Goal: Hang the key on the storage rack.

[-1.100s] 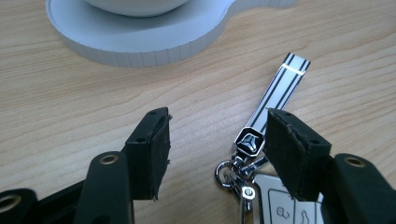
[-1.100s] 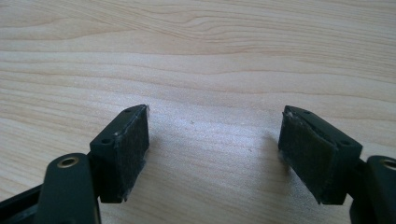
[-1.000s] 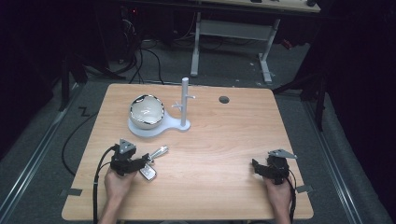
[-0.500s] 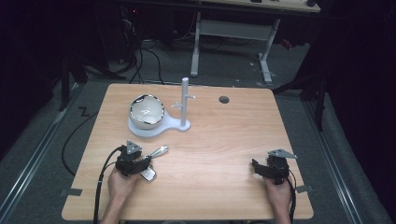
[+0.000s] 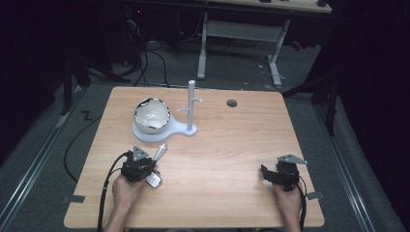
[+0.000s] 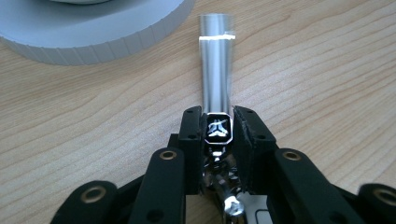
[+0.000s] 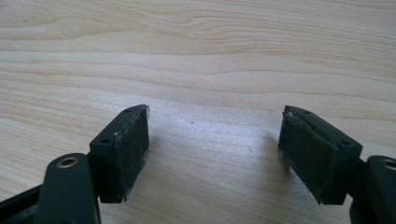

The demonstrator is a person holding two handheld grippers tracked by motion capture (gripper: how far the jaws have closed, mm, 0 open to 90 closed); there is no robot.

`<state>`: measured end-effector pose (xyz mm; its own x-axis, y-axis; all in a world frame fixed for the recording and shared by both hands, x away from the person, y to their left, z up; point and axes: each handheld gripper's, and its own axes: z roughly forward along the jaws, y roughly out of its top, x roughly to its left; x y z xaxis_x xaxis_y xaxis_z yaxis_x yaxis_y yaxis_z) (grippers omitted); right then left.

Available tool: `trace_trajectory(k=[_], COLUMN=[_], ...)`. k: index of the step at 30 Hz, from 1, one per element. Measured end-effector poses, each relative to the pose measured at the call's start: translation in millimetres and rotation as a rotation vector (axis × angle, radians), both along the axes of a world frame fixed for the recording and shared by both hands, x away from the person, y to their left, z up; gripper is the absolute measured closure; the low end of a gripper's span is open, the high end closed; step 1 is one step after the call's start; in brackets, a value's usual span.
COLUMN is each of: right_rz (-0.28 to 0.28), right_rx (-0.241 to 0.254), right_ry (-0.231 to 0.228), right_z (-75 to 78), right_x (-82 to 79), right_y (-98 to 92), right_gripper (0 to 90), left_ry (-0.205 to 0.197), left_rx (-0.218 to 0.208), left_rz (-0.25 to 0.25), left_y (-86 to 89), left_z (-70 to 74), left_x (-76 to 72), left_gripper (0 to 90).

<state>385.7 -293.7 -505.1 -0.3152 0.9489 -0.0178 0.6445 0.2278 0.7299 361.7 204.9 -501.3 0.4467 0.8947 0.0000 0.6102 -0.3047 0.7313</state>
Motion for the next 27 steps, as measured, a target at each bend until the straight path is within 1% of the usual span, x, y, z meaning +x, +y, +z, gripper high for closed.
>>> trace_trajectory(k=[7,9,12,14,19,24,27], right_rz=[0.0,-0.001,0.0,0.0,0.0,-0.001,0.0], right_rx=[0.0,0.001,0.0,0.0,0.001,0.001,0.001], right_ry=[0.0,0.001,0.0,0.0,0.0,0.001,0.001], right_z=[0.0,0.0,0.0,0.0,0.0,0.0,0.1], right_x=[0.0,0.0,0.0,0.0,0.0,0.0,0.0], right_y=[-0.1,-0.1,-0.1,-0.1,-0.1,-0.1,-0.2], right_gripper=[24.6,24.5,24.6,24.5,24.5,24.5,24.5], left_ry=[-0.007,-0.015,-0.038,-0.046,-0.062,-0.088,-0.096], left_rx=[0.004,0.0,-0.035,-0.056,-0.048,-0.071,-0.072], left_rz=[-0.003,-0.002,0.002,0.004,-0.014,-0.031,-0.044], left_y=[0.2,1.4,3.8,4.9,2.8,-1.6,-3.5], left_z=[-0.1,1.4,6.4,9.1,17.7,27.9,32.7], left_x=[-0.4,-1.0,-3.2,-4.6,-6.0,-7.7,-8.0], left_gripper=[74.2,74.2,74.2,74.2,74.2,74.2,74.2])
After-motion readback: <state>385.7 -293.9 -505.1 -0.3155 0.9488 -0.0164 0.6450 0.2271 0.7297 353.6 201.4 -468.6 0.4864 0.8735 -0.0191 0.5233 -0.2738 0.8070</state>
